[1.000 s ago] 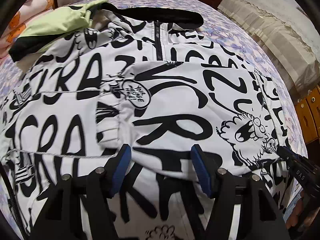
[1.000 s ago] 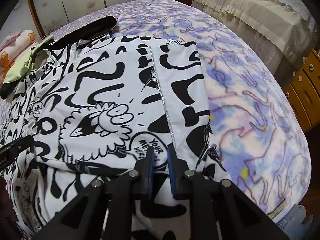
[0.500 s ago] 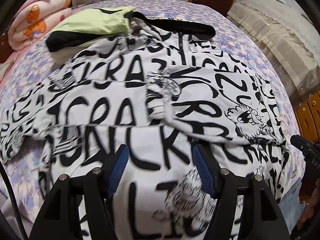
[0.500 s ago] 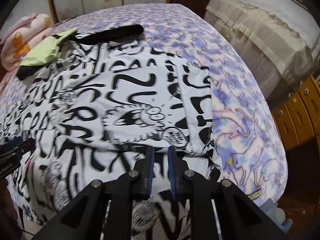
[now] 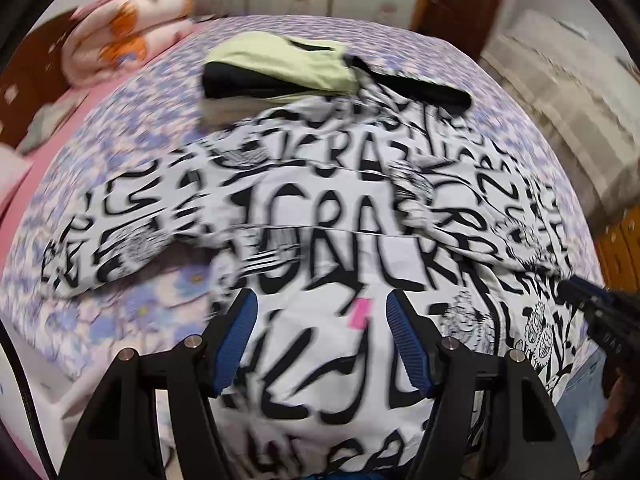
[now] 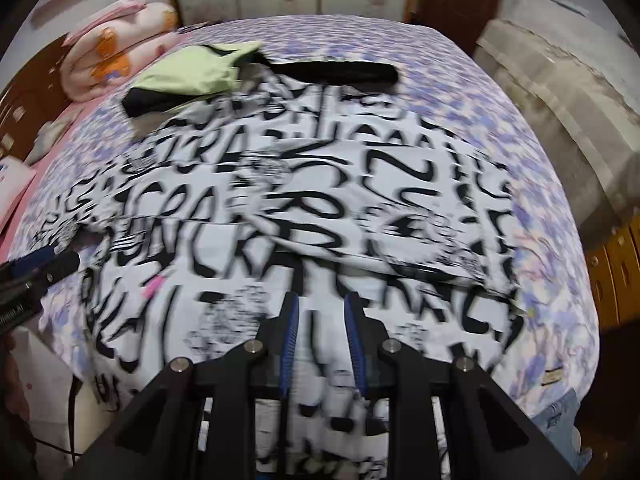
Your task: Fold large clothes
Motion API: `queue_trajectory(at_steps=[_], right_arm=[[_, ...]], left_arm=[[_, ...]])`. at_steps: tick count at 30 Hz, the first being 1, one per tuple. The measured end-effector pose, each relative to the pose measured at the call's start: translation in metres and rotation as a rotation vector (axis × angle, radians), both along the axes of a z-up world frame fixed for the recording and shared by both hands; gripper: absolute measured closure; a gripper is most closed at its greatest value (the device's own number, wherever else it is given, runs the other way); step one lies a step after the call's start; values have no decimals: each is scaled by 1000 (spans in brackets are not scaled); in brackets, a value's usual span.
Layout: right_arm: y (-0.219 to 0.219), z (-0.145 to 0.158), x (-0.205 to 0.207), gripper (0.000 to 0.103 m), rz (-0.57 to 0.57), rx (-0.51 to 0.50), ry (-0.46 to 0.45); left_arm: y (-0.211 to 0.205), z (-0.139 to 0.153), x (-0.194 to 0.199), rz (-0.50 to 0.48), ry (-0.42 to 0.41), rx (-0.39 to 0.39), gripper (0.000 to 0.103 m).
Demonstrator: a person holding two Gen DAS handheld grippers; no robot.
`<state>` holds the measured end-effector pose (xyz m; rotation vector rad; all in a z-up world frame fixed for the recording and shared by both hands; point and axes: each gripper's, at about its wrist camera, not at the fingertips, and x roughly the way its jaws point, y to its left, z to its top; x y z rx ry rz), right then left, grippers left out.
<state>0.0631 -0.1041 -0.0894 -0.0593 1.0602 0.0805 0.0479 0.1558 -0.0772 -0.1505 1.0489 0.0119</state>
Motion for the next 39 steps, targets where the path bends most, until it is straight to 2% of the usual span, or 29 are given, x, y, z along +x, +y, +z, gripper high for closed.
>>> queue_trajectory(at_steps=[4, 9, 13, 17, 19, 25, 30, 35, 37, 38, 39], right_arm=[[46, 9, -2, 80, 75, -1, -19], [103, 25, 1, 80, 169, -8, -60], [150, 32, 12, 80, 221, -10, -81], [186, 32, 25, 80, 251, 19, -66], [207, 30, 33, 80, 272, 26, -59], [256, 23, 54, 80, 315, 40, -44], [283, 10, 71, 80, 334, 71, -14], [300, -11, 82, 80, 357, 72, 33], [302, -19, 86, 80, 358, 71, 47], [302, -21, 87, 80, 355, 70, 52], [302, -25, 89, 80, 352, 71, 59]], left_arm=[[58, 4, -5, 91, 12, -52, 38], [136, 8, -13, 196, 2, -165, 37], [180, 1, -17, 268, 15, -198, 36], [227, -18, -22, 355, 58, -297, 36], [251, -31, -24, 408, 82, -371, 36], [304, -66, -24, 558, 125, -531, 36], [338, -93, -15, 692, 149, -583, 36], [367, -124, -4, 828, 199, -604, 36], [376, -138, -2, 880, 233, -652, 36], [380, -144, 1, 907, 235, -654, 36], [382, -148, 4, 925, 251, -619, 36]])
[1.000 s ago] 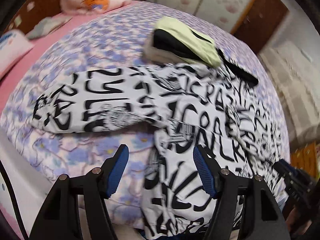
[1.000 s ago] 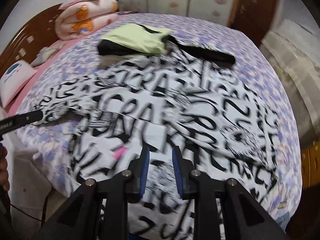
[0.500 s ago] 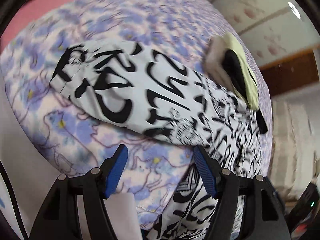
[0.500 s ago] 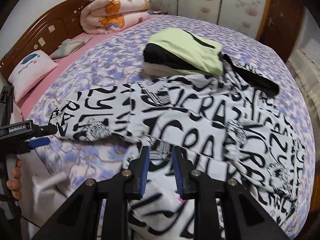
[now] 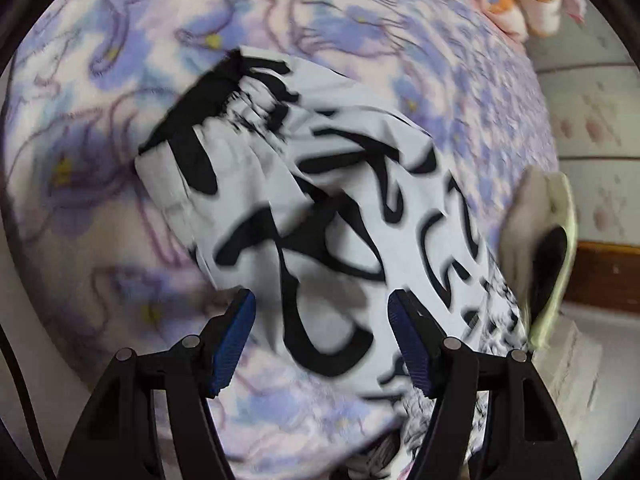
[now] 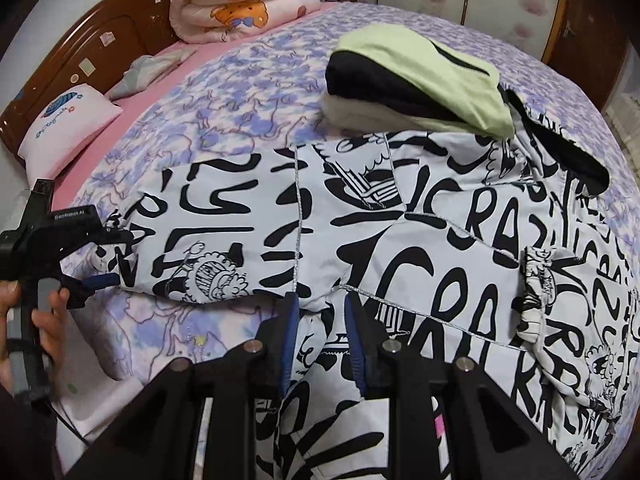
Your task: Fold large clothes
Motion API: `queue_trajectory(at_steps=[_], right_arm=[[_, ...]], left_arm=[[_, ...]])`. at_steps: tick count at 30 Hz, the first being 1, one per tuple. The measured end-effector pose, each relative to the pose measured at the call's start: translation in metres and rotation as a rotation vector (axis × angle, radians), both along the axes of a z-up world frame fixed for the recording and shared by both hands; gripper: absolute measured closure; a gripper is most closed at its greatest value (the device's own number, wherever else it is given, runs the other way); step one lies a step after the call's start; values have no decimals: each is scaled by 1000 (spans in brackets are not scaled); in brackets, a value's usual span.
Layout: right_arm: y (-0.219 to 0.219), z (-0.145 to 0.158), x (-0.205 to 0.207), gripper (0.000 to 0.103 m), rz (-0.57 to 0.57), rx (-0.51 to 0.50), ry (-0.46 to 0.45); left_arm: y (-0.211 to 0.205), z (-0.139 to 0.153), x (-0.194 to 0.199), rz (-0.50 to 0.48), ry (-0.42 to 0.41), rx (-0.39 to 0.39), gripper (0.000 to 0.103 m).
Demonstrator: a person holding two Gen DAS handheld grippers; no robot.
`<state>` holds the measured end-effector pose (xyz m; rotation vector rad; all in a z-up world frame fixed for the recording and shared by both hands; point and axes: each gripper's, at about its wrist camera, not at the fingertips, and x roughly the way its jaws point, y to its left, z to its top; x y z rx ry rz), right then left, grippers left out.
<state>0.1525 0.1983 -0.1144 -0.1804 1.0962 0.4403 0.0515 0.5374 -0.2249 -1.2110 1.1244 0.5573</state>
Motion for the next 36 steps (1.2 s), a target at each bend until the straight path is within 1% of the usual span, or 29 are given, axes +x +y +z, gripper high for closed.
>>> queue_trajectory(at_steps=[2, 4, 5, 10, 13, 14, 16, 18, 20, 22, 25, 26, 28, 29, 31, 32, 33, 34, 35, 36], right_arm=[[-1, -6, 4, 80, -8, 0, 19], [-3, -13, 7, 80, -15, 3, 36], [-4, -16, 8, 80, -19, 2, 42], [-8, -26, 8, 80, -25, 6, 71], [-12, -30, 6, 80, -33, 21, 87], [-14, -31, 5, 80, -39, 28, 90], [-16, -34, 3, 80, -50, 41, 101], [-19, -37, 1, 80, -57, 53, 116], [-20, -42, 0, 80, -58, 56, 133], [-21, -48, -1, 80, -58, 51, 148], [-21, -52, -1, 80, -64, 57, 160], [-21, -52, 0, 80, -63, 60, 162], [-21, -53, 0, 80, -61, 62, 161], [-20, -53, 0, 80, -60, 63, 162], [-19, -54, 0, 80, -58, 71, 169], [-19, -53, 0, 80, -56, 76, 172], [-19, -53, 0, 80, -55, 77, 172], [-19, -54, 0, 80, -54, 75, 172], [-19, -54, 0, 80, -54, 73, 173], [-19, -55, 0, 80, -53, 73, 174]], left_arm=[[2, -8, 5, 2, 36, 19, 36], [3, -13, 8, 8, 45, 29, 36], [2, -15, 10, 5, 52, 47, 35], [-4, -23, 21, -41, 66, 90, 26], [-5, -23, 22, -41, 55, 89, 25], [-4, -21, 20, -26, 43, 83, 25], [1, -14, 8, 44, 6, 91, 25], [5, -9, -2, 100, -13, 107, 25], [6, -9, -7, 140, -20, 97, 25], [8, -11, -9, 158, -13, 85, 25], [6, -9, -13, 189, -16, 91, 25], [4, -6, -13, 197, -19, 101, 25], [4, -7, -12, 175, 0, 116, 25], [4, -8, -13, 180, -2, 117, 25], [4, -7, -19, 211, -4, 116, 25], [3, -4, -25, 246, 18, 135, 25], [4, -1, -30, 264, 19, 146, 25], [6, 2, -34, 277, 3, 151, 25], [7, 3, -34, 273, -19, 151, 24], [7, 3, -32, 261, -3, 160, 21]])
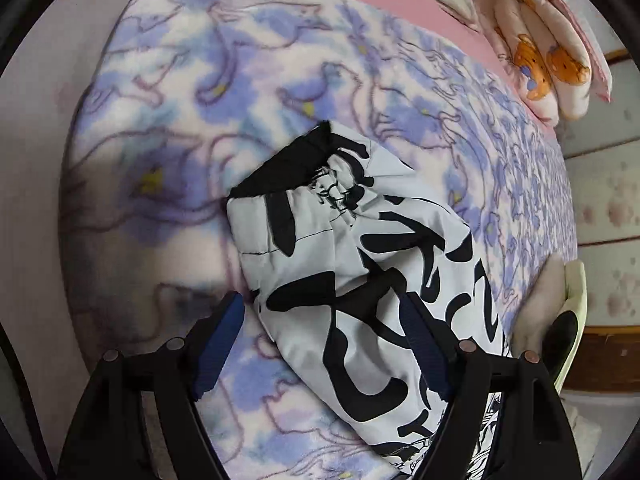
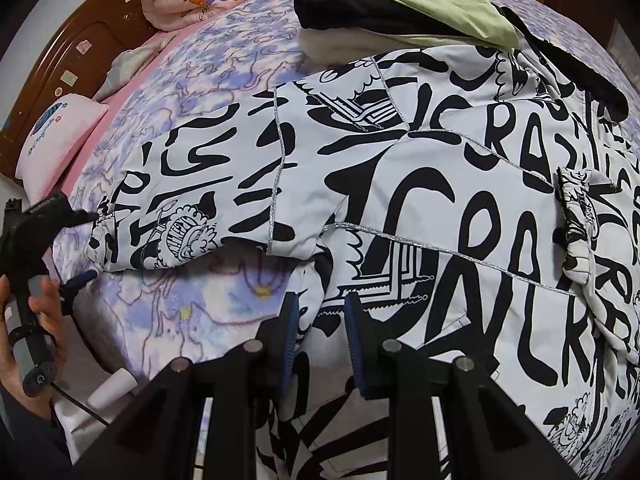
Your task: Fold large clothes
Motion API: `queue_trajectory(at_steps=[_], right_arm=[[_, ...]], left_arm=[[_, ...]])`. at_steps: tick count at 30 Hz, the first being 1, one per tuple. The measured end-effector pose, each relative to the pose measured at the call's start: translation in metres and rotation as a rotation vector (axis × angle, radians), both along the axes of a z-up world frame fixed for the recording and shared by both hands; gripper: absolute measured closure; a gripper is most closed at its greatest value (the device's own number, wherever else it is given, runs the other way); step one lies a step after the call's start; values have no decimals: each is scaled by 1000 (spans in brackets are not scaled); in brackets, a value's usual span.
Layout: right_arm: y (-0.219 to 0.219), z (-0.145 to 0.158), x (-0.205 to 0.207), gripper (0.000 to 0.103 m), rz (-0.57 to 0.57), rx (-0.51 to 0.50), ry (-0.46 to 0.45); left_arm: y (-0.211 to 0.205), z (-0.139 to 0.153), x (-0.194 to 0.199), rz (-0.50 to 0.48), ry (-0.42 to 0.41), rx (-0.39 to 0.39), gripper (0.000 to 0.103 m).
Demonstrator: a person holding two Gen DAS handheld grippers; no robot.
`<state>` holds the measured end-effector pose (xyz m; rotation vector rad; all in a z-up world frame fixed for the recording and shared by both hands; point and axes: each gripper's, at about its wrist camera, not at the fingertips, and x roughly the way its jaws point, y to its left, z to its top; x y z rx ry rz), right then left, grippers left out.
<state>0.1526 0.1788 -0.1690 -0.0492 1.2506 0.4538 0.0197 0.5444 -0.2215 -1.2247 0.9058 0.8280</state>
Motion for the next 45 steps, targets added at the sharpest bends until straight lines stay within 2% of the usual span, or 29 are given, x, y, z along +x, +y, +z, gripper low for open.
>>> queue_trajectory(at_steps=[1, 5, 8, 9, 11, 12, 13, 14, 16, 18, 21, 22, 24, 26, 27, 31, 33, 36, 38, 40, 43, 45], right_arm=[[-1, -1, 0, 80, -2, 0, 1], [-4, -5, 3, 80, -16, 1, 11], [-5, -6, 4, 80, -19, 0, 13], [-6, -6, 4, 80, -21, 0, 12], [-9, -6, 3, 80, -25, -3, 11], [-11, -5, 3, 80, -29, -3, 10], [-13, -5, 3, 80, -33, -3, 9], [-17, -4, 2, 80, -39, -1, 8], [-24, -2, 1, 80, -53, 6, 3], [-35, 2, 0, 80, -69, 12, -8], [-56, 10, -2, 80, -100, 21, -27], [-64, 12, -3, 80, -111, 21, -36], [-83, 18, -3, 80, -144, 25, -53], [-101, 21, -3, 80, -177, 39, -59], [-113, 23, -4, 80, -198, 50, -62], [-165, 27, -7, 80, -297, 70, -81], [-193, 27, -9, 80, -354, 65, -88], [-234, 20, -13, 79, -433, 61, -76], [-261, 10, -16, 79, -488, 56, -52], [-281, 2, -22, 79, -528, 58, -33], [-303, -7, -27, 79, -566, 76, -12], [-309, -9, -26, 79, -589, 96, -3]], left_arm=[[0, -4, 6, -21, 42, 0, 17], [1, -37, 19, -71, 144, -111, 17], [3, -41, 26, -99, 162, -108, 17], [2, -40, 26, -98, 159, -101, 19], [-1, -33, 28, -105, 117, -68, 50], [-2, -26, 31, -127, 91, -34, 78], [-3, -23, 35, -141, 69, -20, 98], [-5, -17, 39, -175, 14, -7, 98], [-11, -3, 45, -216, -15, 64, 99], [-22, 19, 51, -273, -38, 179, 99], [-63, 71, 67, -402, -70, 437, 99], [-80, 86, 72, -441, -100, 486, 99], [-110, 114, 83, -515, -173, 530, 99], [-160, 140, 100, -621, -238, 598, 99], [-197, 154, 109, -705, -285, 650, 99], [-304, 168, 134, -923, -370, 758, 99], [-357, 153, 148, -1042, -370, 754, 98], [-407, 114, 165, -1167, -322, 714, 92], [-431, 86, 172, -1248, -268, 655, 78], [-441, 59, 174, -1313, -217, 580, 54], [-446, 46, 164, -1351, -192, 528, 42], [-446, 48, 154, -1357, -215, 511, 37]])
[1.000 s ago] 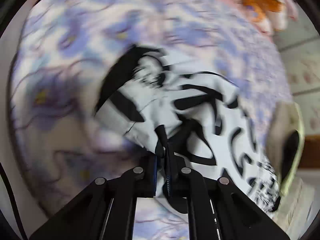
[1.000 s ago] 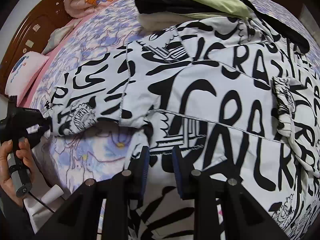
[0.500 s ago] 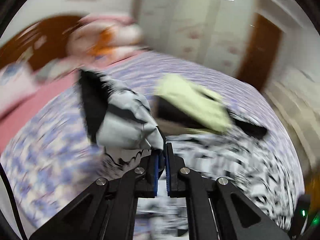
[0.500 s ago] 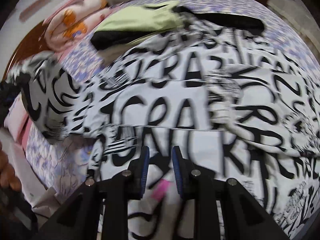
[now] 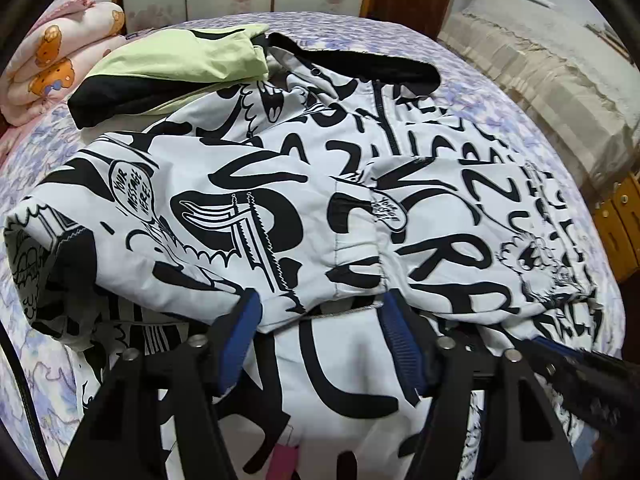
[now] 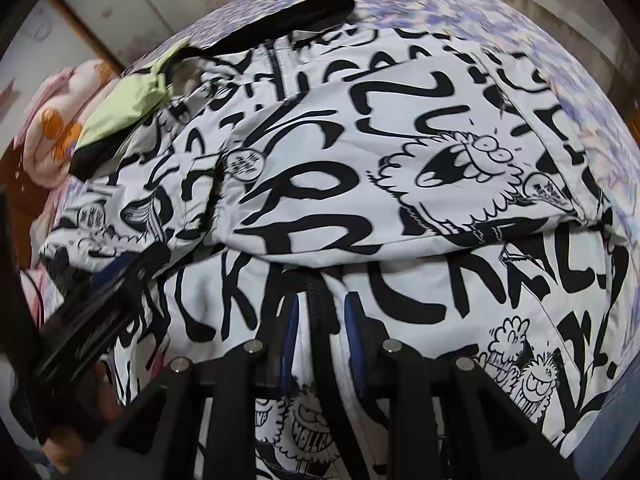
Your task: Fold large clothes
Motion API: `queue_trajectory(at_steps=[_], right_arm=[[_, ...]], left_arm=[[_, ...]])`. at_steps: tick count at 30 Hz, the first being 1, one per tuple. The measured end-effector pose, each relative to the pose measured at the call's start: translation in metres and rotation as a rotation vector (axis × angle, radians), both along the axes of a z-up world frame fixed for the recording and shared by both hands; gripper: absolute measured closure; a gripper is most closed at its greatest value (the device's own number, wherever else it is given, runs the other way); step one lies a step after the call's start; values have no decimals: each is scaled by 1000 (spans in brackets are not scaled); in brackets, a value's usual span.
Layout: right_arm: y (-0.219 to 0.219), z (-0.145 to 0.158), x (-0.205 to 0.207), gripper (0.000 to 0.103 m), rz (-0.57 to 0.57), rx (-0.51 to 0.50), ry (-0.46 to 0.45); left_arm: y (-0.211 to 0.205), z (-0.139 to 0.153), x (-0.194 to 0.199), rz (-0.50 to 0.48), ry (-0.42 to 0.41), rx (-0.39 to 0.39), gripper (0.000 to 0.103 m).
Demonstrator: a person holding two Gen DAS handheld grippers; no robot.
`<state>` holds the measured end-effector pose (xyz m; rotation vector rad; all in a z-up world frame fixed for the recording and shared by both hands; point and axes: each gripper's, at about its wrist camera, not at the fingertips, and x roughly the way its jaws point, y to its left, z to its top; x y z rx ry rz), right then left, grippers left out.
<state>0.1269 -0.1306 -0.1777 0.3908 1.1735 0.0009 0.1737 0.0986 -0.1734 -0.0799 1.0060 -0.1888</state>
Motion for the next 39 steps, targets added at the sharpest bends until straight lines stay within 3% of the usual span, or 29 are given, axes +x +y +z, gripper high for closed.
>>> queue_trajectory(at_steps=[5, 9, 11, 14, 20, 26, 32, 33, 35, 37, 39], right_arm=[[10, 10, 8, 79, 32, 112, -39], [29, 16, 14, 62, 77, 221, -62], [39, 13, 22, 61, 96, 290, -52], [53, 4, 36, 61, 116, 362, -36], [68, -16, 63, 61, 108, 373, -33], [64, -34, 87, 61, 61, 398, -15], [70, -39, 103, 61, 71, 349, -38], [72, -39, 105, 65, 77, 340, -42], [81, -36, 108, 96, 128, 312, -49], [88, -29, 106, 99, 166, 288, -61], [97, -4, 101, 99, 221, 266, -136]], left_arm=[[27, 35, -18, 3, -38, -118, 35], [58, 59, -33, 63, -95, -158, 24], [82, 62, -42, 125, -106, -171, 24], [108, 56, -49, 195, -92, -191, 24], [140, 25, -56, 276, -12, -188, 24], [150, 5, -55, 297, 23, -204, 24], [151, 0, -44, 289, 37, -204, 24], [151, -1, -43, 290, 42, -204, 24], [152, -3, -41, 291, 51, -206, 24], [152, -5, -41, 296, 58, -204, 24], [153, -6, -42, 301, 61, -199, 24]])
